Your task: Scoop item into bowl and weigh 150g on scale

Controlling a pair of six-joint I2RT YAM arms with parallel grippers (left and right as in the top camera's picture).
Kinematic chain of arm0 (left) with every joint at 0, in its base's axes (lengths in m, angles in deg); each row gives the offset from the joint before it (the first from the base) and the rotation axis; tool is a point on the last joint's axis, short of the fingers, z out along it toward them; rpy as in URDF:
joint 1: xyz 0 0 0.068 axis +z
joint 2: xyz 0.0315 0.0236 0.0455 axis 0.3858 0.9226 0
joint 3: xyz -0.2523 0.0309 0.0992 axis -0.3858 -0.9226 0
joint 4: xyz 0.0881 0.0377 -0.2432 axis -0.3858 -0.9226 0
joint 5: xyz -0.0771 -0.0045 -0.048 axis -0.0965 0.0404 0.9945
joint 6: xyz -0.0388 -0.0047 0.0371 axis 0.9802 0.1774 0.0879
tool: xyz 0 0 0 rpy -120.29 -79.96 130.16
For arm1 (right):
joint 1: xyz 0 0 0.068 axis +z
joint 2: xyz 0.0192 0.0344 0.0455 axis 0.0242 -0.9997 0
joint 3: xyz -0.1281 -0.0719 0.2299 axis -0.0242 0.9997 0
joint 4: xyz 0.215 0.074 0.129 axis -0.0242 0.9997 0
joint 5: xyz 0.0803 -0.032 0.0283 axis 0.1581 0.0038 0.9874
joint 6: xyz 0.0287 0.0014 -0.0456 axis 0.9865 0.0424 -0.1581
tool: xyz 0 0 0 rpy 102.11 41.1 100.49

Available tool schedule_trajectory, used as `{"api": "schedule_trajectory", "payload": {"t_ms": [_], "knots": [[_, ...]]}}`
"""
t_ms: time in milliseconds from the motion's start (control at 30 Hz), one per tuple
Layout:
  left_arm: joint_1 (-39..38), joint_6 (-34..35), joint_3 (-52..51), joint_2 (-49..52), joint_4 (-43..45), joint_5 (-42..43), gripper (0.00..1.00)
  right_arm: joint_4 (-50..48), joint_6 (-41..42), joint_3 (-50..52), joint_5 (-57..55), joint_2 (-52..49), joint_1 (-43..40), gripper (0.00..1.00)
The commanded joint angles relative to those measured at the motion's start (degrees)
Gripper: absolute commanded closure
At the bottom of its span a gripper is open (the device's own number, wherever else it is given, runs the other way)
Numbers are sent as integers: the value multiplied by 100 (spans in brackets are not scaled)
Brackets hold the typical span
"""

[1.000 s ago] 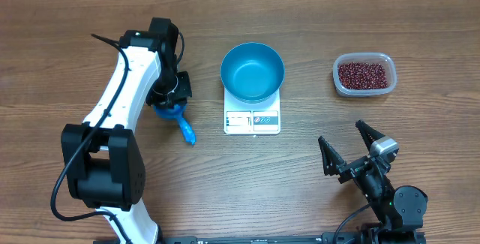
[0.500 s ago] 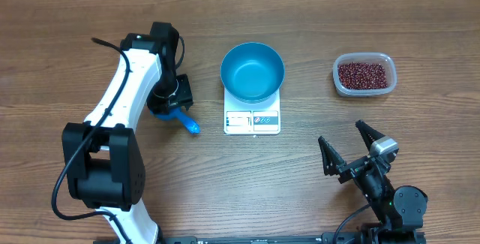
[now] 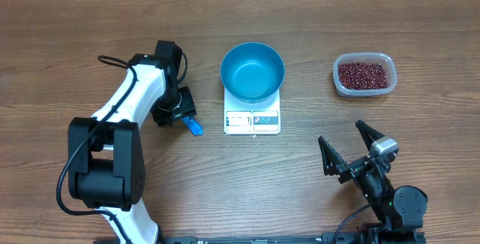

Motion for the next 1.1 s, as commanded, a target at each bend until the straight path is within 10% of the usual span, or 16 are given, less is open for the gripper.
{"api": "schedule_trajectory", "payload": {"t_ms": [0, 700, 1067], "knots": [[2, 142, -11, -149, 33, 7, 45, -7, 24, 61, 31, 46, 26, 0], [107, -140, -326, -149, 612, -192, 45, -7, 22, 61, 31, 46, 26, 0], [109, -144, -433, -149, 817, -260, 67, -7, 24, 61, 31, 46, 26, 0]]}}
